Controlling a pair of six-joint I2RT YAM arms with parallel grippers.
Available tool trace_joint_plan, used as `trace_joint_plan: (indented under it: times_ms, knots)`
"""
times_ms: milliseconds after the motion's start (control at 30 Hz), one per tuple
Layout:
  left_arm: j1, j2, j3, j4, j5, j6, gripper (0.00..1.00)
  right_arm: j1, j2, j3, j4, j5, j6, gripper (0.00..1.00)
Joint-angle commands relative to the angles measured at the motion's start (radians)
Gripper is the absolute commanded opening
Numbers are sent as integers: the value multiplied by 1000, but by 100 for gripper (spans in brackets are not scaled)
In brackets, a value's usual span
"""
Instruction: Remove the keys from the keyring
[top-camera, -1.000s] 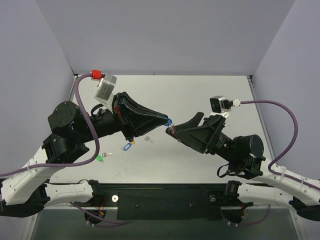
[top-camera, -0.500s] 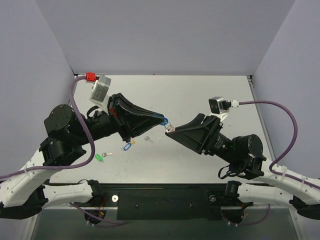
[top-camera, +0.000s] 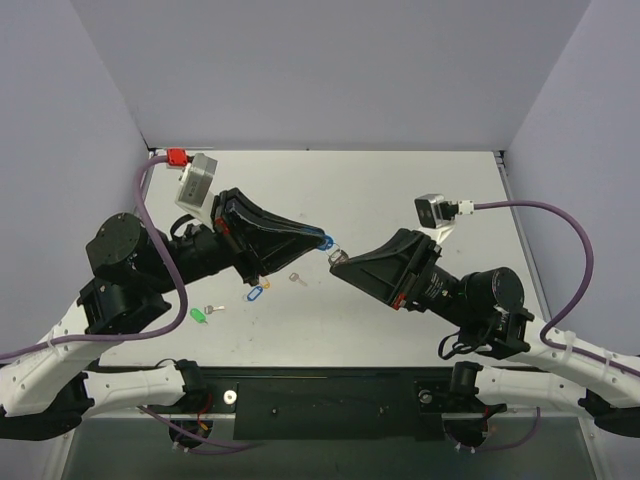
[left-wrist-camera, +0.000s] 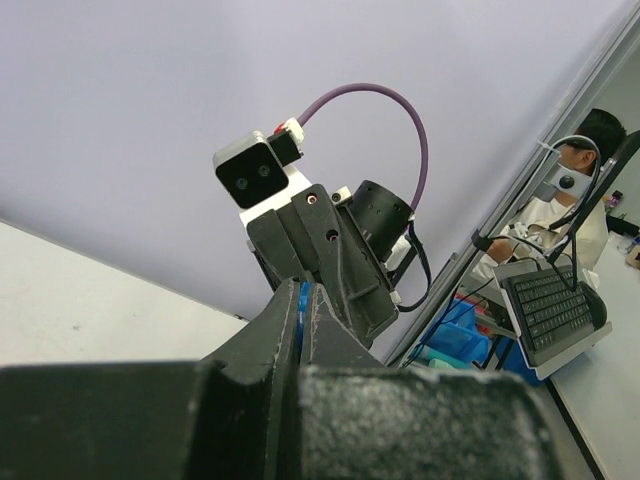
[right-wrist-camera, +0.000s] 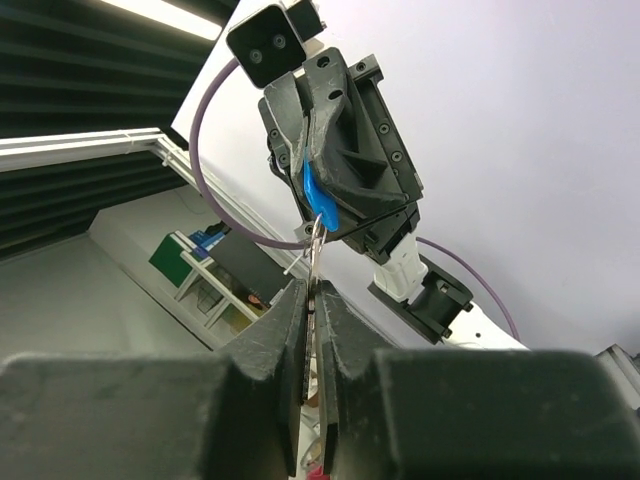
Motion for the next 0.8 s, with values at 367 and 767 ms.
trace_joint_plan:
  times_ms: [367, 767]
  knots:
    - [-4, -131, -98, 4, -64, 21, 59, 16, -20, 102, -208, 17, -105, 0]
    - [-4, -264, -141, -205, -70, 64, 75, 17, -15, 275, -724, -113, -281, 0]
